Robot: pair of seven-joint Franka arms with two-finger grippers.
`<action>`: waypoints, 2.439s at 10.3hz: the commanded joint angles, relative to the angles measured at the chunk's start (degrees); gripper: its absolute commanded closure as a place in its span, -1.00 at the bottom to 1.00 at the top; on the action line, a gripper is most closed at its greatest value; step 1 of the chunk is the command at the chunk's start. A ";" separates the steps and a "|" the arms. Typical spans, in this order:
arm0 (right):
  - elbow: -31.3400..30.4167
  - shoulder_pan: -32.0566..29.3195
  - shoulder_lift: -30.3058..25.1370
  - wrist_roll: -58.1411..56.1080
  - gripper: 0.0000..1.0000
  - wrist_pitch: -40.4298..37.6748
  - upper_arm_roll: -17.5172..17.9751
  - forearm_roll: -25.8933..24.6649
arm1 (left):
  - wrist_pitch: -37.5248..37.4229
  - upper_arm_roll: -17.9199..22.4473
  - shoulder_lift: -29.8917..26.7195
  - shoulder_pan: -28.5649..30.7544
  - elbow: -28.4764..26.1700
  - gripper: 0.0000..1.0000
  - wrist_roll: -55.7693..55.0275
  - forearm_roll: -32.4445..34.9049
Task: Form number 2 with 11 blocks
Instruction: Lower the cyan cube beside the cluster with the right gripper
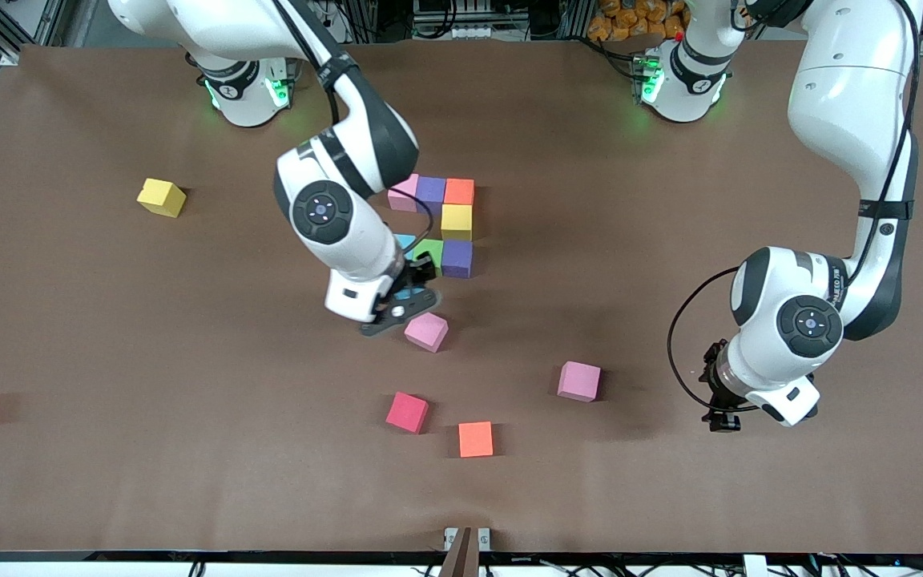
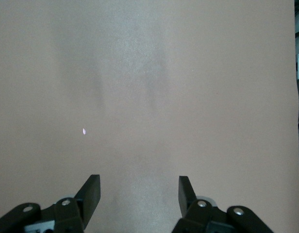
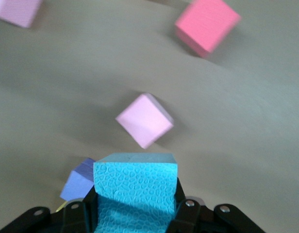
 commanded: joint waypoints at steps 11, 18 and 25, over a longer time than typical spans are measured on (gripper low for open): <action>-20.84 3.69 -8.69 27.50 1.00 19.09 -0.27 -10.08 | 1.01 0.33 1.53 -0.82 0.78 -0.46 2.58 0.34; -31.75 5.71 -8.08 27.67 1.00 34.58 1.49 -10.95 | 1.18 0.33 1.88 -1.26 0.78 -0.46 2.50 0.34; -35.88 5.72 -6.41 28.02 1.00 42.49 1.49 -12.27 | 1.89 0.33 2.32 -1.26 0.78 -0.46 2.50 0.34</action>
